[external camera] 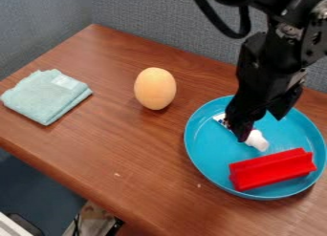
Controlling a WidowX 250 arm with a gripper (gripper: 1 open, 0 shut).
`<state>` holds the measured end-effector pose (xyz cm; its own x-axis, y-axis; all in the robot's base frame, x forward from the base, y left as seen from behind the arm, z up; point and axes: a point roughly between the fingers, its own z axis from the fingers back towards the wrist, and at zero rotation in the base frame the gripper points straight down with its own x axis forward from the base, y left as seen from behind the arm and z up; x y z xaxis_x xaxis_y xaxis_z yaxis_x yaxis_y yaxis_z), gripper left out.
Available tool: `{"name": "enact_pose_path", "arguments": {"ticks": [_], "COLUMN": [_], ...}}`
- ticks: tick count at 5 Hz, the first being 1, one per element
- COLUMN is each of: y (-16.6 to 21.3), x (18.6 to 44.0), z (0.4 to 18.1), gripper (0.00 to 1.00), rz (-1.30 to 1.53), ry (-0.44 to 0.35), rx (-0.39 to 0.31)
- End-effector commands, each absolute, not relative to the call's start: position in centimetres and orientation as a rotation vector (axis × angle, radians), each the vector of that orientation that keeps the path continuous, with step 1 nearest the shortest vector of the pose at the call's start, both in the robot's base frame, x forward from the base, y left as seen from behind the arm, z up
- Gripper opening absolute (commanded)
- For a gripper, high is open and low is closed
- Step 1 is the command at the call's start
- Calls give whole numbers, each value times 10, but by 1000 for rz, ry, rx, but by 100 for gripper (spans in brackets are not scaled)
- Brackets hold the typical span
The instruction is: Move the toothpaste from the blue plate to the cloth on the left side of the table
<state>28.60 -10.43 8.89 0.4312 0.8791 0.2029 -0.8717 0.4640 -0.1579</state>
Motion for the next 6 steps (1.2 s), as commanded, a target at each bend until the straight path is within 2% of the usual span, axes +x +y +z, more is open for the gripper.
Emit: {"name": "enact_pose_path", "arguments": {"ticks": [1, 6], "y": [-109, -110], "x": [285, 279], "z": [107, 114], "gripper": [100, 100], "rz": [1061, 1042], "ry": [-333, -372], "rx": [-75, -68]}}
